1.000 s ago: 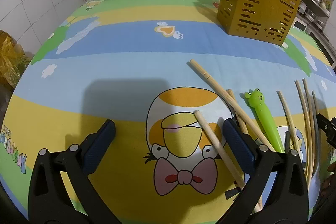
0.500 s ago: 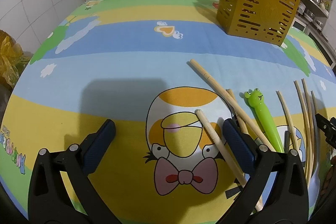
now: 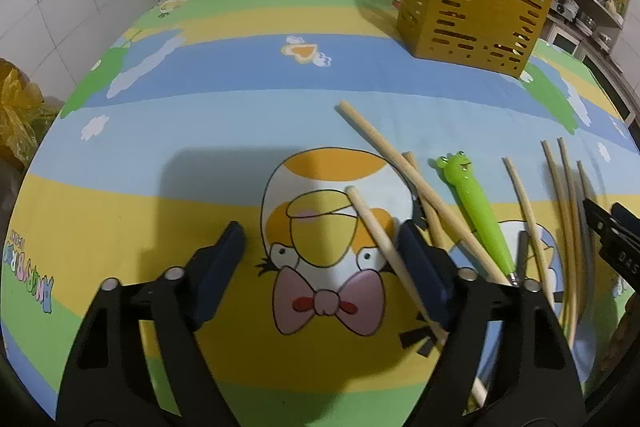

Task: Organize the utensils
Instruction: 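Move the left tool down onto a wooden chopstick and close it, then lift the chopstick with the left tool and carry it over the yellow holder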

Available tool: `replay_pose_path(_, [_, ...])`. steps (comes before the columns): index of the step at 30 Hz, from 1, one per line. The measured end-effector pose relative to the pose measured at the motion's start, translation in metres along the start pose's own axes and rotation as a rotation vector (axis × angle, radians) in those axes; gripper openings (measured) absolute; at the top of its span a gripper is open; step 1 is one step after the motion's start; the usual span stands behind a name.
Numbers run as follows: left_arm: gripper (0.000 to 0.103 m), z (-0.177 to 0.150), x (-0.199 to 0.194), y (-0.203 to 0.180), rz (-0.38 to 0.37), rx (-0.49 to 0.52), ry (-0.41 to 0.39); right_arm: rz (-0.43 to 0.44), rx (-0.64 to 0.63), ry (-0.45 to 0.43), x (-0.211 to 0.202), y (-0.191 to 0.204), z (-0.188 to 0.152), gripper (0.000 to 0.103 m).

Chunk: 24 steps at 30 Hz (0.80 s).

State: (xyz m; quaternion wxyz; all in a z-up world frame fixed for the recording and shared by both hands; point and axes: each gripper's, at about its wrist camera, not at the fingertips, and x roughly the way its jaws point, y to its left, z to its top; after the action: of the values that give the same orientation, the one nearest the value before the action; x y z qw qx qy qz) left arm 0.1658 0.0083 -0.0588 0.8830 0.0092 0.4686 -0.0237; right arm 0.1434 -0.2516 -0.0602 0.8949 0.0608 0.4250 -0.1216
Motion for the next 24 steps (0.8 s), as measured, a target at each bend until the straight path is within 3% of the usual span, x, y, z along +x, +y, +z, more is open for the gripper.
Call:
replay_pose_path(4, [0.051, 0.002, -0.003, 0.001, -0.011, -0.019, 0.023, 0.01, 0.033, 0.025, -0.001, 0.001, 0.006, 0.039])
replay_pose_path(12, [0.019, 0.006, -0.002, -0.004, -0.015, -0.005, 0.047, -0.012, 0.038, 0.02, 0.003, 0.01, 0.012, 0.021])
replay_pose_path(15, [0.016, 0.008, 0.0, -0.007, -0.01, -0.015, 0.045, -0.009, 0.065, 0.02, 0.005, 0.01, 0.016, 0.013])
replay_pose_path(24, [0.008, 0.013, 0.004, -0.007, -0.001, -0.027, 0.016, -0.014, 0.034, -0.011, 0.011, 0.013, 0.021, 0.009])
